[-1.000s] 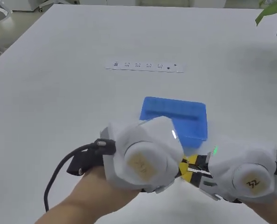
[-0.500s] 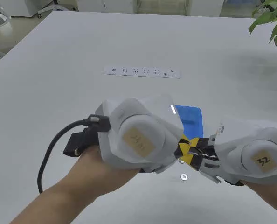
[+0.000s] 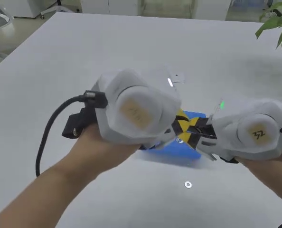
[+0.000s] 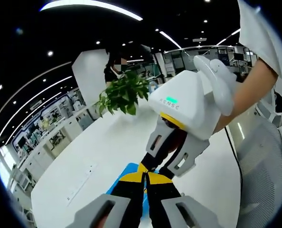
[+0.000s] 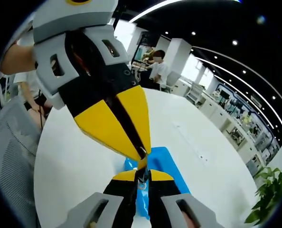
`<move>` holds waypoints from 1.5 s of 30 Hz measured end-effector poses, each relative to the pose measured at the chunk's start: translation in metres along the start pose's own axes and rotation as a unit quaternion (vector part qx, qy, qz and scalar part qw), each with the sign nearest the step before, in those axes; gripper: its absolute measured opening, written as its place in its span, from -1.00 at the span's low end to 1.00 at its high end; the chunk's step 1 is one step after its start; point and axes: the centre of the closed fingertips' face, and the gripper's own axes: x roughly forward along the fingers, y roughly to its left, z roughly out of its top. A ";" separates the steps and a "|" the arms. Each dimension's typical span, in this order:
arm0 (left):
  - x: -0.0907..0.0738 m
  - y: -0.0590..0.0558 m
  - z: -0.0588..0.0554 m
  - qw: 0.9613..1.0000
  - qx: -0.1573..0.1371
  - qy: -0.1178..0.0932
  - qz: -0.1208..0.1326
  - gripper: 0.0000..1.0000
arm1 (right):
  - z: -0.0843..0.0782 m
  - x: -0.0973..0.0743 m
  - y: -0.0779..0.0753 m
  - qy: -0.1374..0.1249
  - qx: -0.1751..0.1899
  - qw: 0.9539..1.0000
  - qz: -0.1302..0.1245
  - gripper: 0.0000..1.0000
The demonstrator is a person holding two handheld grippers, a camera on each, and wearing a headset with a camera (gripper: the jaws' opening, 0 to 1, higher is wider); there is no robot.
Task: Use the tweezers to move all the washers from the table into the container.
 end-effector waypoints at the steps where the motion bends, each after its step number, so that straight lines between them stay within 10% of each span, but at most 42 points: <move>1: 0.003 0.003 -0.002 1.000 -0.002 0.001 0.002 -1.00 | -0.001 0.003 -0.002 0.000 0.001 1.000 -0.002 -0.93; 24: 0.045 0.023 -0.054 0.997 -0.061 0.049 0.019 -1.00 | -0.037 0.061 -0.012 0.016 0.075 0.997 -0.019 -0.93; 45: 0.053 0.026 -0.064 0.996 -0.068 0.055 0.019 -1.00 | -0.046 0.072 -0.013 0.027 0.106 0.994 -0.011 -0.91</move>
